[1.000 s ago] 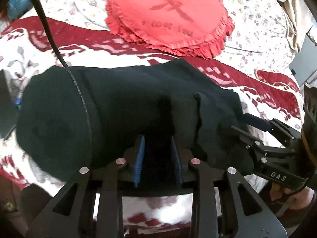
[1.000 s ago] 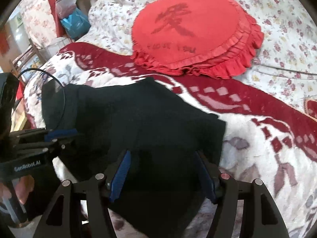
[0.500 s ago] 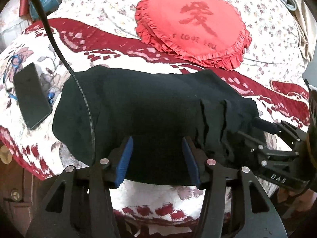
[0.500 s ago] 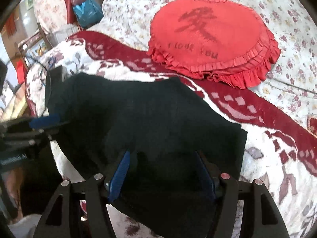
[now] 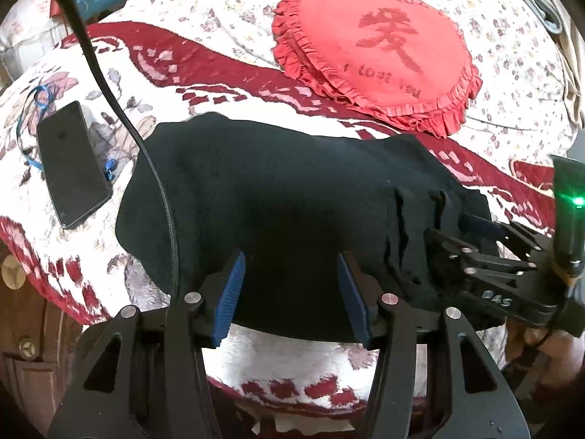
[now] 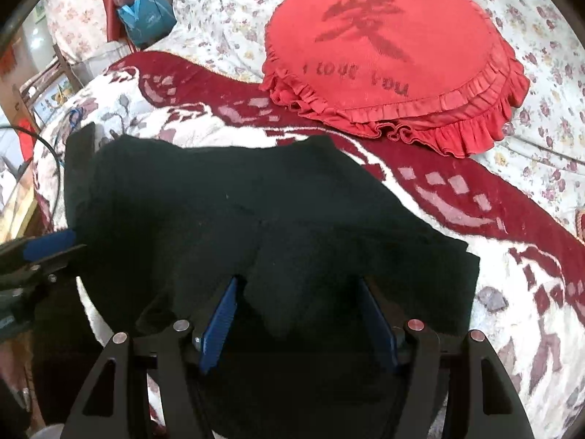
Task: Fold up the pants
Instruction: 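Lift the pants end with the right gripper and fold it over toward the left gripper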
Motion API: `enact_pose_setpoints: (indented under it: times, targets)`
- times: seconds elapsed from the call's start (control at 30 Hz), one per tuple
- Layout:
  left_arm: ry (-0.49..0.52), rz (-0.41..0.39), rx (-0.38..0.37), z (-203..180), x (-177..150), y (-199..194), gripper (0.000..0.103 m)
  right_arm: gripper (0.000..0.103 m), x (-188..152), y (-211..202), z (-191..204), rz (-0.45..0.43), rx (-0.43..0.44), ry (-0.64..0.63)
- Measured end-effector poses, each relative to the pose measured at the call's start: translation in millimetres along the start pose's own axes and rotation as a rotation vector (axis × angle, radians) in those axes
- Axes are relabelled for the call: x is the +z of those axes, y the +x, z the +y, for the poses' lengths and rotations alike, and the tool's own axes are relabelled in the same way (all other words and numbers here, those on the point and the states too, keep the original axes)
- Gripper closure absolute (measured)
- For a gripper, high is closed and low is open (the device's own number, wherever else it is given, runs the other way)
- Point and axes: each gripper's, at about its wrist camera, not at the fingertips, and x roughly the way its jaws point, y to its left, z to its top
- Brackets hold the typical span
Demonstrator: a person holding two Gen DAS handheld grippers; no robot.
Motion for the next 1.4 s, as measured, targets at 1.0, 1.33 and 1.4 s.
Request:
enact_pose_setpoints:
  times: [1.0,1.33,1.4]
  targets:
    - [-0.129,-0.018,0.033,45,-11,-18,0.050,0.035,15,-5,24,-0.006,0.040,-0.037]
    - [-0.205,-0.016,-0.003,61,-16,-20,0.048,0.035,19,-18,28,-0.037,0.026,-0.057]
    - [-0.229,-0.018,-0.017,67,-17,-22,0.042,0.035,23,-19,31,-0.046,0.057,-0.064]
